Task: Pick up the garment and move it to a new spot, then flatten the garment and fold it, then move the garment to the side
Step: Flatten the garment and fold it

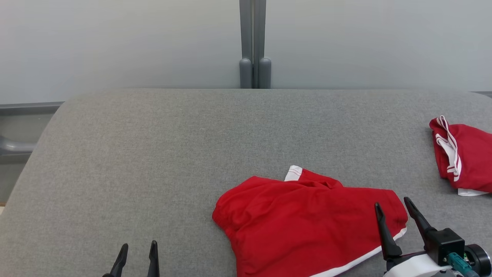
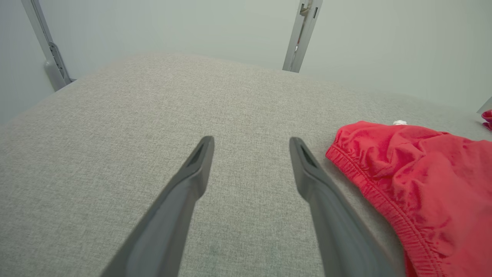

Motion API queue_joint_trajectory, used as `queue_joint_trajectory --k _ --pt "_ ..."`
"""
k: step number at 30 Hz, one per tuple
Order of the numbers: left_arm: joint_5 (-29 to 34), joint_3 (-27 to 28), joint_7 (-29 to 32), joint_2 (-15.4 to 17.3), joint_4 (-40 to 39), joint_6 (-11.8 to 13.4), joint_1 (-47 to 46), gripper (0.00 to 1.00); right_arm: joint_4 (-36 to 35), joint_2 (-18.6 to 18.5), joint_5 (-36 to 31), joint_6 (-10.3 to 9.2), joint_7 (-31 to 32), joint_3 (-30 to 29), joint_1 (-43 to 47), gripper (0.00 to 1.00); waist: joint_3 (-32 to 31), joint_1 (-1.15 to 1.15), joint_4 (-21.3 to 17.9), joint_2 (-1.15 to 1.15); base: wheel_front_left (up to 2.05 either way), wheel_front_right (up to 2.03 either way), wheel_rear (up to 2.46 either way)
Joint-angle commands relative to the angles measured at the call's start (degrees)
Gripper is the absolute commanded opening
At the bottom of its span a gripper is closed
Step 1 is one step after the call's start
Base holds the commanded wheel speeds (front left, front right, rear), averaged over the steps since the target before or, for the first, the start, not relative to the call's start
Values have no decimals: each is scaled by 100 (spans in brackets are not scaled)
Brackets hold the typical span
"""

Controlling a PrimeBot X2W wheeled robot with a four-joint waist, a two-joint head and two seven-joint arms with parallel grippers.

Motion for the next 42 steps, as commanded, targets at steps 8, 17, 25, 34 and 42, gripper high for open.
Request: queue_joint_trajectory --k 8,17,25,34,42 --pt "-136 -608 -1 9 203 -153 147 100 339 -301 256 -9 -12 151 -96 100 -24 0 -155 0 0 0 0" --pt "-1571 -2402 1310 909 -247 -150 -142 100 1647 -1331 883 -9 799 842 -714 100 78 0 -280 0 0 0 0" --pt "-2056 -2892 1610 1062 -347 -150 -439 100 1873 -1688 1350 -9 1503 1474 -1315 100 396 0 -328 0 0 0 0" --pt "-2285 -3164 1830 950 -10 -146 -795 100 2046 -1815 1613 -9 1609 1886 -1754 100 697 0 -352 0 0 0 0" --pt "-2434 -3316 1992 964 260 -149 -961 100 2222 -1848 1847 -9 1743 2212 -1941 100 860 0 -389 0 0 0 0"
